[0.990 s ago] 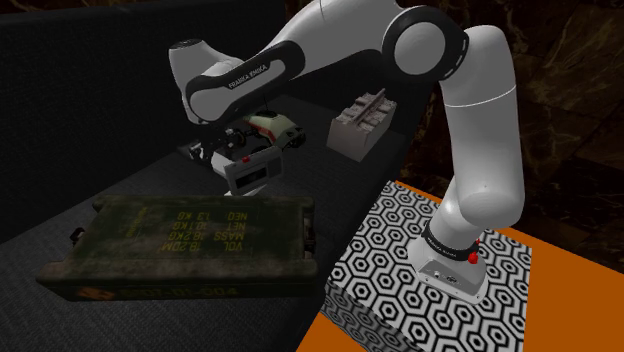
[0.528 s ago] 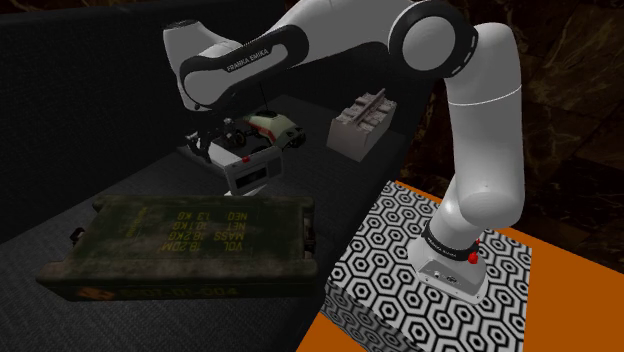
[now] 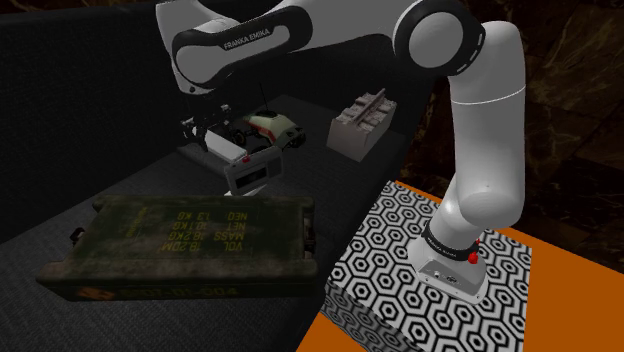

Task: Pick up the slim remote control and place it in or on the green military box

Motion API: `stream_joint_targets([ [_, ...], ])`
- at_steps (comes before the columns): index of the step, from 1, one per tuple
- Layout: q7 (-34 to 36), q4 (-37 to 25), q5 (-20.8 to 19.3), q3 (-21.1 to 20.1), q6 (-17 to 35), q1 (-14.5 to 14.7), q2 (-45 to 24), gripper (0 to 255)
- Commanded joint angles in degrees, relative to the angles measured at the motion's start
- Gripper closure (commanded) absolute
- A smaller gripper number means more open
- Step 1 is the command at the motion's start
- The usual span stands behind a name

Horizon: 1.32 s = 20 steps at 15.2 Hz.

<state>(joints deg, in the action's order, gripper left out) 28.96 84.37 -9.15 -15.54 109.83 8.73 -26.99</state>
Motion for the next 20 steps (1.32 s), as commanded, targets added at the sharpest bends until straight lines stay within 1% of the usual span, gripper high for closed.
stream_joint_targets([
  [1,-0.08,-1.17,0.13,-0.09,-1.5,0.08,0.35,255],
  [9,-0.52,-6.32,0.48,-0.28,-7.28,0.34,1.04,255],
  [16,-0.83,-12.06,0.53,-0.38,-12.78,0.79,0.82,255],
  [17,-0.85,-12.3,0.53,-0.38,-13.0,0.81,0.81,255],
  [20,2.18,-6.59,1.09,-1.46,-11.2,2.22,4.62,255],
])
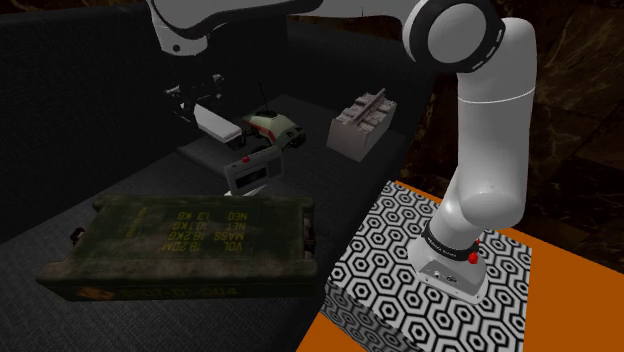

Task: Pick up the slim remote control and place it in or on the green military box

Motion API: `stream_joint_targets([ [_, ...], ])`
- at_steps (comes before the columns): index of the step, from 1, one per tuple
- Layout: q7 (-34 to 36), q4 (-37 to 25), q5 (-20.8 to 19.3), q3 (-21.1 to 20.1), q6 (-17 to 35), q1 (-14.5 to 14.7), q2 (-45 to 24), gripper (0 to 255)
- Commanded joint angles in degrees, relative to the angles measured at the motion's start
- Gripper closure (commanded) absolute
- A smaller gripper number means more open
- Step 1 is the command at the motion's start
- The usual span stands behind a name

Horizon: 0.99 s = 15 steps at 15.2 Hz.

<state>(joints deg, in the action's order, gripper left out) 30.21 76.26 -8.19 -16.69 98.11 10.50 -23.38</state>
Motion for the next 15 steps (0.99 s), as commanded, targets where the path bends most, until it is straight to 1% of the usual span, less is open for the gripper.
stream_joint_targets([
  [1,1.95,3.15,0.3,-0.69,1.0,0.96,2.12,255],
  [8,9.42,11.58,1.35,-3.53,3.23,5.03,8.11,255],
  [15,17.55,15.76,1.89,-6.75,4.01,9.75,11.25,255],
])
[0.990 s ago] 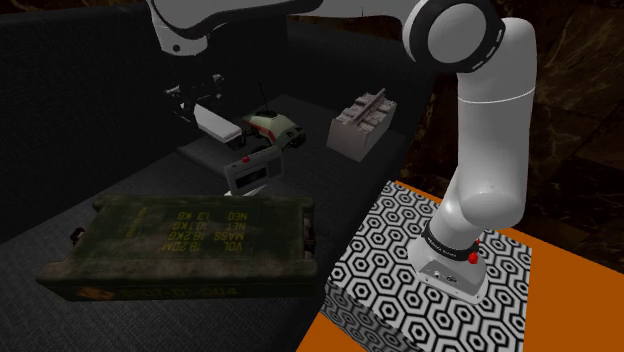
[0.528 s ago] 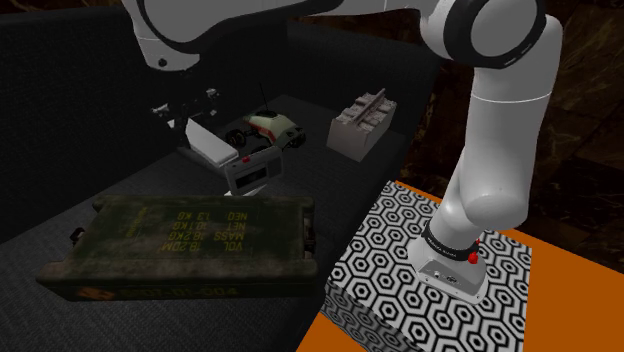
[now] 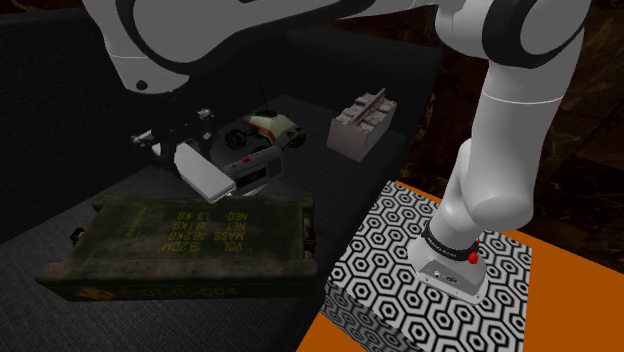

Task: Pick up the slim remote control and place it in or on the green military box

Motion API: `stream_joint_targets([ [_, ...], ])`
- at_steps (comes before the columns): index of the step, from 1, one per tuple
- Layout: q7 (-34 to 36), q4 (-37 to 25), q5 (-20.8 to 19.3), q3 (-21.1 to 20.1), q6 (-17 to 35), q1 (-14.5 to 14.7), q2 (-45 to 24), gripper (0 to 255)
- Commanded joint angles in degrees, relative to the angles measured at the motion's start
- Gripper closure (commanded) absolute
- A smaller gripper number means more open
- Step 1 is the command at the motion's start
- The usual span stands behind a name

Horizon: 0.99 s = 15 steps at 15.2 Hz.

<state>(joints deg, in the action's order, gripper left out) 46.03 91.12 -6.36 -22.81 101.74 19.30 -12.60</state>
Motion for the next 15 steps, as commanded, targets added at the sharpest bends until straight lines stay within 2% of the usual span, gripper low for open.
stream_joint_targets([
  [1,2.95,1.18,0.08,-1.12,0.4,1.68,0.7,255],
  [5,7.82,1.6,-0.05,-3.01,0.27,4.63,1.0,255],
  [15,8.39,8.17,-0.67,-2.77,7.65,4.5,0.07,255],
])
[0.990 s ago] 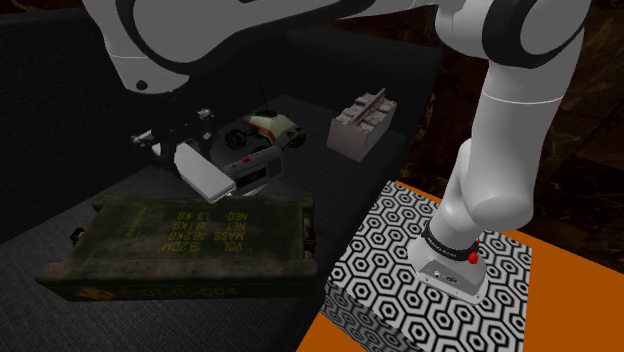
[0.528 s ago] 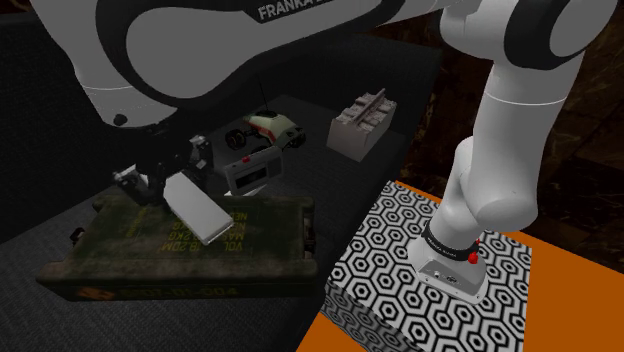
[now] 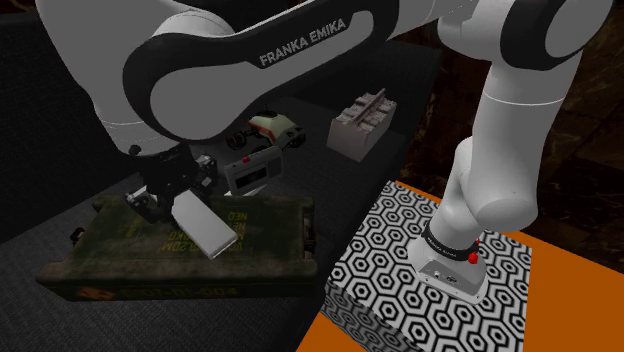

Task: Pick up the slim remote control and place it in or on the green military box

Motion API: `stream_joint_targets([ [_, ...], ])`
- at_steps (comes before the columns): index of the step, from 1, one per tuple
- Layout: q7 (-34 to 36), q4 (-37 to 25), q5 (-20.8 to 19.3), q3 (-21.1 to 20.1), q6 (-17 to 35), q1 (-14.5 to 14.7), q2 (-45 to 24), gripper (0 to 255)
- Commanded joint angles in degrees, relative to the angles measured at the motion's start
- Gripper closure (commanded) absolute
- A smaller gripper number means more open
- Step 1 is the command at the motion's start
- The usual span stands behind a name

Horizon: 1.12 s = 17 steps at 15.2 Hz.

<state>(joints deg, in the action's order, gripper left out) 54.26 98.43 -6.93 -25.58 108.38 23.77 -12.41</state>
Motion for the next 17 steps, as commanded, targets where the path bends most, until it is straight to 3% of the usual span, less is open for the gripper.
stream_joint_targets([
  [1,0.25,1.43,-0.2,0.03,1.72,0.04,-0.29,255],
  [4,0.54,3.2,-0.58,0.14,4.05,0.07,-0.92,255],
  [12,0.54,3.2,-0.58,0.14,4.05,0.07,-0.92,255],
  [13,0.54,3.2,-0.58,0.14,4.04,0.07,-0.92,0],
  [17,0.54,3.21,-0.58,0.14,4.05,0.07,-0.91,0],
])
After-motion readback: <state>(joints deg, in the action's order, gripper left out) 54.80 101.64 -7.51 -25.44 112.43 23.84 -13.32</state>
